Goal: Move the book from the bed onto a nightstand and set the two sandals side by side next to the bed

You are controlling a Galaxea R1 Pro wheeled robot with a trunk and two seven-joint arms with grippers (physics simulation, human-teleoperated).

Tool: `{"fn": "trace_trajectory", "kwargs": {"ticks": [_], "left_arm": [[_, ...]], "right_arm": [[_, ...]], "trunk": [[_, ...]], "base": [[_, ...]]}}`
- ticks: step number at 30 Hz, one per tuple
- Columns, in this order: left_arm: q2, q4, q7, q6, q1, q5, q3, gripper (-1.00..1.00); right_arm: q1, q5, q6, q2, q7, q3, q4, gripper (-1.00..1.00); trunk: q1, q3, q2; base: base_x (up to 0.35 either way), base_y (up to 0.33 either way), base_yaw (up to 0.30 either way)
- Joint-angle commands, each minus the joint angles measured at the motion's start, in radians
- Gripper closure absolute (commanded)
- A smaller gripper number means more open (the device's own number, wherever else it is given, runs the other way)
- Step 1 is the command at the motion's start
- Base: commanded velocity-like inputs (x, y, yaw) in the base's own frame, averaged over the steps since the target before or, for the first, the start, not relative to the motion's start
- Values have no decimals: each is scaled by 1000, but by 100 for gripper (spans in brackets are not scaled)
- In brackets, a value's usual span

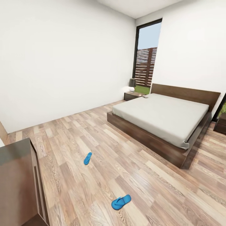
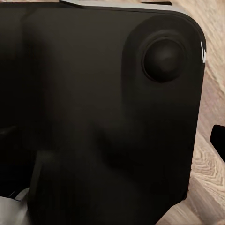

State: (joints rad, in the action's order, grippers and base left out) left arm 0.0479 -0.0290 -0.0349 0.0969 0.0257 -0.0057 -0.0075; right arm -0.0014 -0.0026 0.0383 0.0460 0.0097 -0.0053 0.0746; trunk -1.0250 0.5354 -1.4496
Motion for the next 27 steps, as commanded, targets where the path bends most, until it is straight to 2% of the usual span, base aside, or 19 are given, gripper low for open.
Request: {"fn": "trace_trajectory", "kwargs": {"ticks": [1,20,27], "left_arm": [[0,1,-2,3,0,-1,0,-100],[0,1,-3,4,0,2,0,-100],[0,1,-3,4,0,3,0,-100]], "right_arm": [[0,0,3,0,1,-1,0,-100],[0,0,2,0,1,-1,0,-100],[0,0,2,0,1,-1,0,-100]], "trunk": [[0,1,0],[0,1,0],[0,1,0]], "base": [[0,0,-278],[0,0,-275],[0,0,-197]]}}
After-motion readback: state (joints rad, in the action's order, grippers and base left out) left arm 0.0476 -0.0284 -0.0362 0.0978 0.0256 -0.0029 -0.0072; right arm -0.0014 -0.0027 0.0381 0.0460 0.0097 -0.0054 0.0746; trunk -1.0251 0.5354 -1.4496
